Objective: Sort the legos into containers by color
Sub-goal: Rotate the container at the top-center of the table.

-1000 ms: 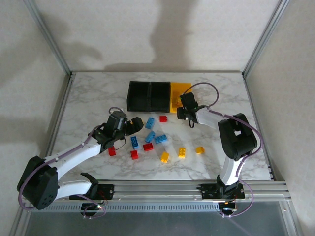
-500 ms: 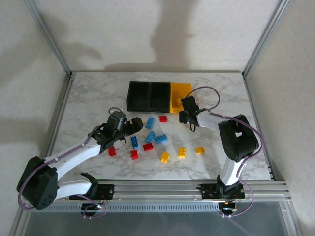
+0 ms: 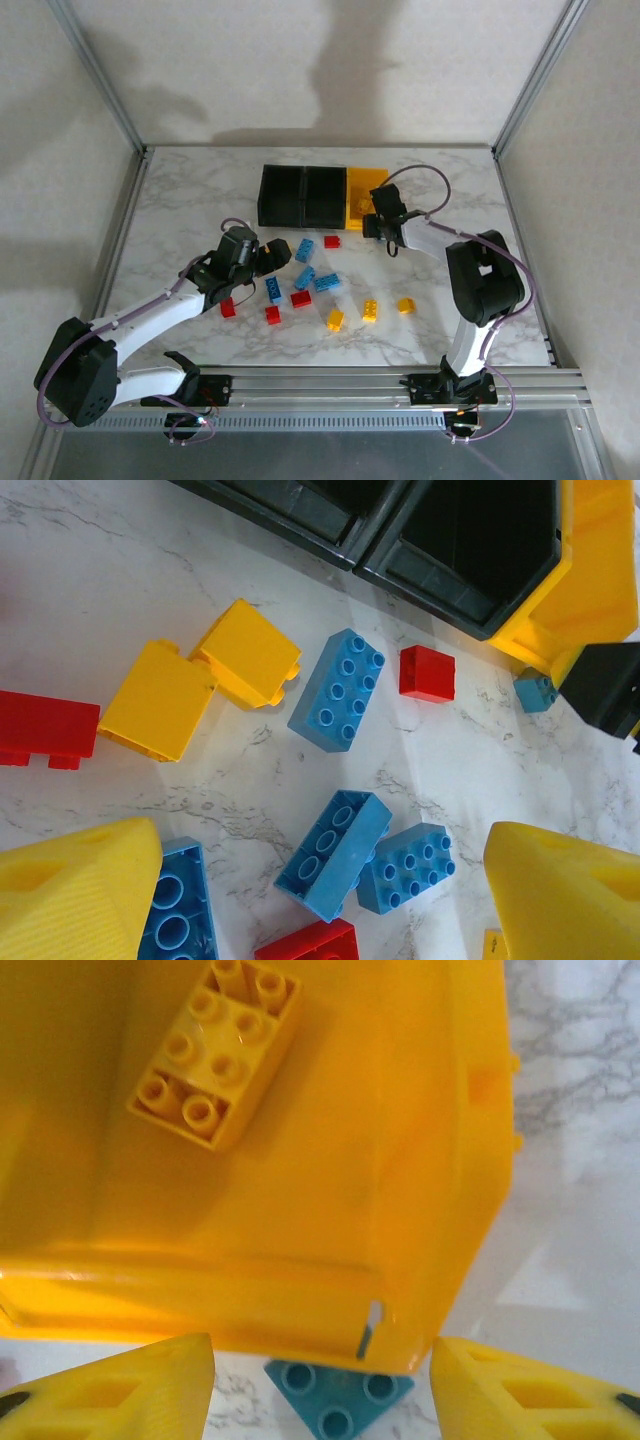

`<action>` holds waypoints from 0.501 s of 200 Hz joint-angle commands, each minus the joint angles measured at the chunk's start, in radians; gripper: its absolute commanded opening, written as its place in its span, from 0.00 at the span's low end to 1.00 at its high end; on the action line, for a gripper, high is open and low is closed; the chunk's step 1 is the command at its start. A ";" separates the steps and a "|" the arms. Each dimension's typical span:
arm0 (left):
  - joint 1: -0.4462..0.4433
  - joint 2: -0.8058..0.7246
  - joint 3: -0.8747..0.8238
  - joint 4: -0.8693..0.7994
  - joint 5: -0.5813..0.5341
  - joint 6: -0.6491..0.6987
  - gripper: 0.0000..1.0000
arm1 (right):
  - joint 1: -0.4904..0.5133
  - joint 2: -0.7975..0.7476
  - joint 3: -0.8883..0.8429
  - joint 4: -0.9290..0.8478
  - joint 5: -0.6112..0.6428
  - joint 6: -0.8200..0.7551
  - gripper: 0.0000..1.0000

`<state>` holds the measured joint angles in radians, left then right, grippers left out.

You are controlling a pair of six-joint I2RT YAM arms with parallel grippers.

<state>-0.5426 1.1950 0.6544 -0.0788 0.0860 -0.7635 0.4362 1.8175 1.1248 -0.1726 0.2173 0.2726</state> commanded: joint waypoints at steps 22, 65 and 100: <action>-0.011 0.014 0.030 0.003 0.009 0.001 0.83 | -0.011 0.062 0.079 -0.013 0.007 -0.035 0.57; -0.013 0.015 0.033 0.002 0.008 -0.002 0.83 | -0.021 0.065 0.082 -0.015 0.010 -0.030 0.61; -0.014 0.011 0.024 0.007 0.005 -0.002 0.83 | -0.029 0.021 -0.008 0.041 -0.031 -0.032 0.74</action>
<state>-0.5465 1.2091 0.6621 -0.0792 0.0860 -0.7639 0.4191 1.8744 1.1713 -0.1566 0.2134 0.2470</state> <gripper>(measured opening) 0.834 0.720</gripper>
